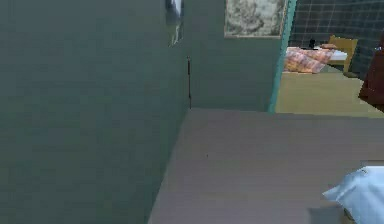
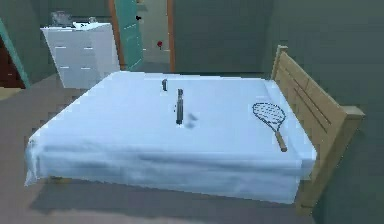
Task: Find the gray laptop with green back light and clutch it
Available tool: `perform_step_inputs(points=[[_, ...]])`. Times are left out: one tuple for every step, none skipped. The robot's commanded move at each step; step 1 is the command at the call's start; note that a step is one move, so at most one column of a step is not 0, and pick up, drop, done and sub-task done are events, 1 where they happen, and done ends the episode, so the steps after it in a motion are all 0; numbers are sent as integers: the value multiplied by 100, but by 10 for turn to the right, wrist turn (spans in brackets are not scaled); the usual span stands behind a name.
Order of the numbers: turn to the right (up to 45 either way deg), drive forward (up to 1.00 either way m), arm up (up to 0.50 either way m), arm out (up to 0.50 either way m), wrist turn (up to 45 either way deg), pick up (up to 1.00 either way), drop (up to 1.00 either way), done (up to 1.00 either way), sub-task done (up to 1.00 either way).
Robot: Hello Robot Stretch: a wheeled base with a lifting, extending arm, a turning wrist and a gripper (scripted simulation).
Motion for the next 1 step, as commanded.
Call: perform_step_inputs(points=[[450, 0, 0, 0, 0, 0, 0, 0, 0]])
